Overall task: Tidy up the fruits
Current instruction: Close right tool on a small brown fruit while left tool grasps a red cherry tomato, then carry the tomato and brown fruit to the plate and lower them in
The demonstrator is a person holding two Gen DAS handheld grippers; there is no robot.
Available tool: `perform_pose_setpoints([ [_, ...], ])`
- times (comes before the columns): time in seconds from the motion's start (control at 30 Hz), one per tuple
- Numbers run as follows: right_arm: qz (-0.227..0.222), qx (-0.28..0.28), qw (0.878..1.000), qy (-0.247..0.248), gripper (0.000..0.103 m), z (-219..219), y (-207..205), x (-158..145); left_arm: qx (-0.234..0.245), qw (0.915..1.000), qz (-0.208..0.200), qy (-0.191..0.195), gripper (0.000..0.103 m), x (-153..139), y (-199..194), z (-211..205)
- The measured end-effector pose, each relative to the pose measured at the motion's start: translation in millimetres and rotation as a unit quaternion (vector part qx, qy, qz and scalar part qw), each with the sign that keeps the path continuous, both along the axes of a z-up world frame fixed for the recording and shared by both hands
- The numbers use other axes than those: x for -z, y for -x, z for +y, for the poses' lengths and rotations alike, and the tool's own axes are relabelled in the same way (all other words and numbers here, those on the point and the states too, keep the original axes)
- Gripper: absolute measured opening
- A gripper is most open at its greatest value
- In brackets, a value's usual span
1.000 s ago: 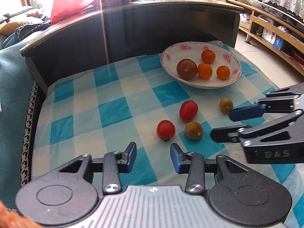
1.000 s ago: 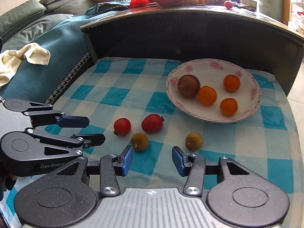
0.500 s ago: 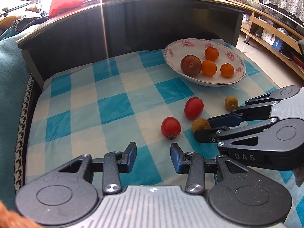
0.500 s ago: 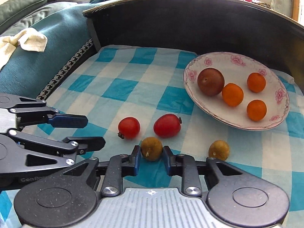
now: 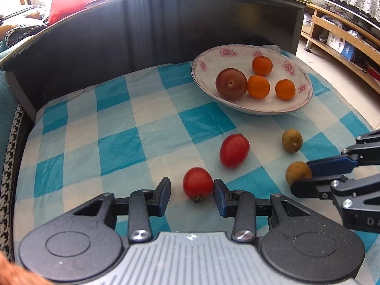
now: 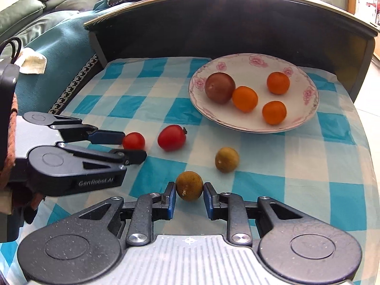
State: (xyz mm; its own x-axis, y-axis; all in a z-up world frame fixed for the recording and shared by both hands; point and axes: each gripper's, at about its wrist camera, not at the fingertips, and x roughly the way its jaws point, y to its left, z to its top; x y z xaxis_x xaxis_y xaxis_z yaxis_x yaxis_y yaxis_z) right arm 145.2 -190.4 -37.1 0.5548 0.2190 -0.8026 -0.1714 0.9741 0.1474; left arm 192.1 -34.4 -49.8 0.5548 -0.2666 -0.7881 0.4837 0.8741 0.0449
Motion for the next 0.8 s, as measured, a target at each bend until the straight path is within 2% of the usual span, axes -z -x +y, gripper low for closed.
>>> perform_pose_setpoints([
  [0.07, -0.001, 0.002, 1.000, -0.001, 0.020, -3.4, 0.6, -0.9, -0.003, 1.0000, -0.002, -0.002, 0.047, 0.5, -0.8, -2.4],
  [0.17, -0.003, 0.005, 1.000, -0.002, 0.020, -8.7, 0.8, -2.0, -0.001, 1.0000, 0.002, 0.000, 0.036, -0.5, 1.2, -4.7],
  [0.4, -0.005, 0.007, 1.000, 0.007, 0.020, -12.2, 1.2, -3.3, 0.011, 0.9999, -0.007, -0.006, 0.035, -7.8, 10.3, -13.2],
  [0.8, -0.049, 0.042, 0.998, 0.007, 0.020, -32.7, -15.8, -29.6, 0.010, 0.9991, -0.034, 0.022, 0.035, -39.4, 0.6, -36.9],
])
